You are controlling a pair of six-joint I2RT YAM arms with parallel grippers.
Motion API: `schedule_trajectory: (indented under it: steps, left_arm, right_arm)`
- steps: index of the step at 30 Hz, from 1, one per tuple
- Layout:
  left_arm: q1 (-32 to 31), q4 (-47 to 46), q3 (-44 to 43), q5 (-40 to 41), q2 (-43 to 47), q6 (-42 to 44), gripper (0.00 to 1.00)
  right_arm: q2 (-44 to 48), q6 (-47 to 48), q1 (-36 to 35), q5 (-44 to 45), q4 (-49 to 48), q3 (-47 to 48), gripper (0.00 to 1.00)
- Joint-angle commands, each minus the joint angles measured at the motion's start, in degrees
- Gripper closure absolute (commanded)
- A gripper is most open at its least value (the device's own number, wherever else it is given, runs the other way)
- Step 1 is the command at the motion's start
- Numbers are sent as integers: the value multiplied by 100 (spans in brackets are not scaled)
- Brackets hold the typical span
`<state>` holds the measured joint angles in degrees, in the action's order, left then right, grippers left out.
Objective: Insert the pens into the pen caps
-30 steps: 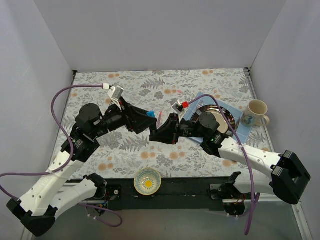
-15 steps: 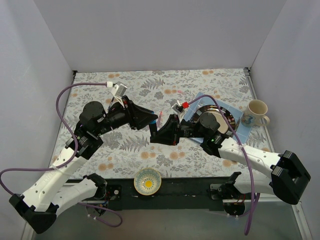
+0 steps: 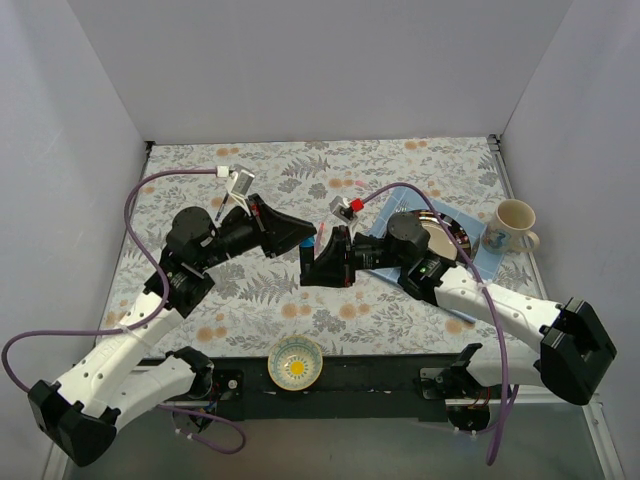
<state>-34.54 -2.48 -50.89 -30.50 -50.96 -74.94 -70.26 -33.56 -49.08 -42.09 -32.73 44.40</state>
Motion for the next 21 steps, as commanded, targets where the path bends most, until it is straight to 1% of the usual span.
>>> schedule_trajectory:
  steps: [1,5,7,8,14,16,19,21]
  left_arm:
    - [-193,678,334,-1256,7,-118,100]
    - [-193,1292,247,-1126,95,154,100]
    - [-202,1408,264,-1020,69,234,100]
    - [-193,1356,299,-1019,51,216,100]
    - [-193,645,597,-1300,-54,-257,100]
    - [-202,600,651,-1283,-63,-320,100]
    - [-193,118,940,-1248,-37,-653,100]
    - [-202,-453,1255,-1248,-63,-1029,100]
  right_arm:
    - [65,403,424,447,-103,921,99]
    - [205,447,768,447,39,860,99]
    - [293,351,934,438,-66,763,99]
    - [302,272,970,403,-267,728,99]
    - [284,-53,1190,429,-620,711,99]
    - [337,-194,1339,447,-848,658,99]
    - [294,-238,1497,447,-989,684,99]
    - [241,-361,1533,464,-1199,710,99]
